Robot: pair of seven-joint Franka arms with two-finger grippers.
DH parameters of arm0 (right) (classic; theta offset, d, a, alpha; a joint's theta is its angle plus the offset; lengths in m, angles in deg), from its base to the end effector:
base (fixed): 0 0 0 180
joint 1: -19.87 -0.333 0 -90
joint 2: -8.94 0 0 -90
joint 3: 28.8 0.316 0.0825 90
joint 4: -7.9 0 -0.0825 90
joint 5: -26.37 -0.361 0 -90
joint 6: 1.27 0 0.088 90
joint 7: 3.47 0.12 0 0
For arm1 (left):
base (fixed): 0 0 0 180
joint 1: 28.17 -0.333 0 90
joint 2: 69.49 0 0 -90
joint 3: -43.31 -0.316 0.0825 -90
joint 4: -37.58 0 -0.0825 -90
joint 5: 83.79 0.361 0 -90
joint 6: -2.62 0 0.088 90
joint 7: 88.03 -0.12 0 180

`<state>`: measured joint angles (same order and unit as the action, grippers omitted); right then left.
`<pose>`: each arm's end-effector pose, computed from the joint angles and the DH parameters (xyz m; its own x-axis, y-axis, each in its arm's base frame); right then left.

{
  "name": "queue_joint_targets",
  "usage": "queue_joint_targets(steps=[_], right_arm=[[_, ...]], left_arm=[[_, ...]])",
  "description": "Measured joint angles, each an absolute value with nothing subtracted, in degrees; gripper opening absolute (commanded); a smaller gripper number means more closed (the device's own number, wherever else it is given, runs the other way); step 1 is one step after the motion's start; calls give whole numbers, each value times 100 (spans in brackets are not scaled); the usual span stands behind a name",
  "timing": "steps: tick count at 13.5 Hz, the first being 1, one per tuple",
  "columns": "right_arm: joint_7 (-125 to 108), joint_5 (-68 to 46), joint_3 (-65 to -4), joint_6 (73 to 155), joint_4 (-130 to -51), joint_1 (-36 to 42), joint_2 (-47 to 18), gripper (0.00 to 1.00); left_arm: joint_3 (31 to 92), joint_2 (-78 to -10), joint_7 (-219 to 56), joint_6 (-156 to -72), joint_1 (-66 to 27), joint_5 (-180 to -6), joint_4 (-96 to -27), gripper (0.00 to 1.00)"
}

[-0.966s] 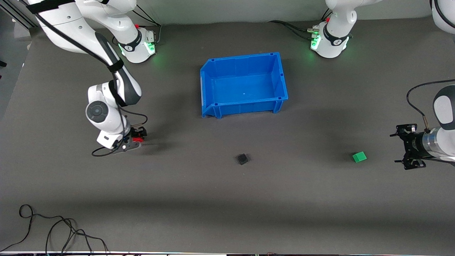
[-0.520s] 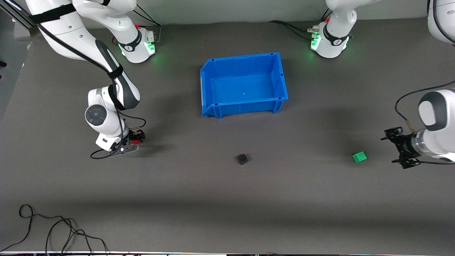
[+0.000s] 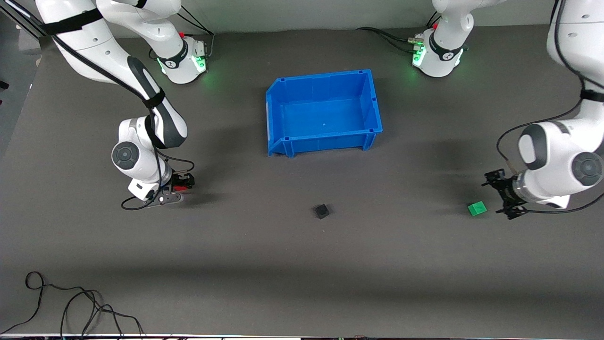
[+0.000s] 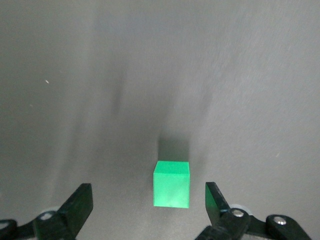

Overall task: Attach green and red cubes to black cube
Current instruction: 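Grasp the red cube with the right gripper while the left gripper reaches the green cube, then lift the red cube while the left gripper grasps and lifts the green cube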

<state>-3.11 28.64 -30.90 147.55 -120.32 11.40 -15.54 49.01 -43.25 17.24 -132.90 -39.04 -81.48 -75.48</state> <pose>0.5214 0.0581 0.1779 0.9878 0.1403 -0.0680 0.1428 -0.9892 0.0338 0.5891 0.0559 0.2358 -0.3296 0.9441 -0.0003 0.9421 0.3289 -0.0654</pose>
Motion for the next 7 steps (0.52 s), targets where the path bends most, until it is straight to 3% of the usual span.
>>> queue_joint_targets(steps=[2, 7], right_arm=[[-310, 2833, -3073, 14742, -12017, 1139, -1534, 14], [-112, 2245, -3081, 14620, -11924, 1137, -1491, 15]], left_arm=[[4902, -4121, 1875, -13560, -3822, -7907, -7568, 99], [4872, -3875, 1917, -13882, -3866, -7464, -7570, 96]])
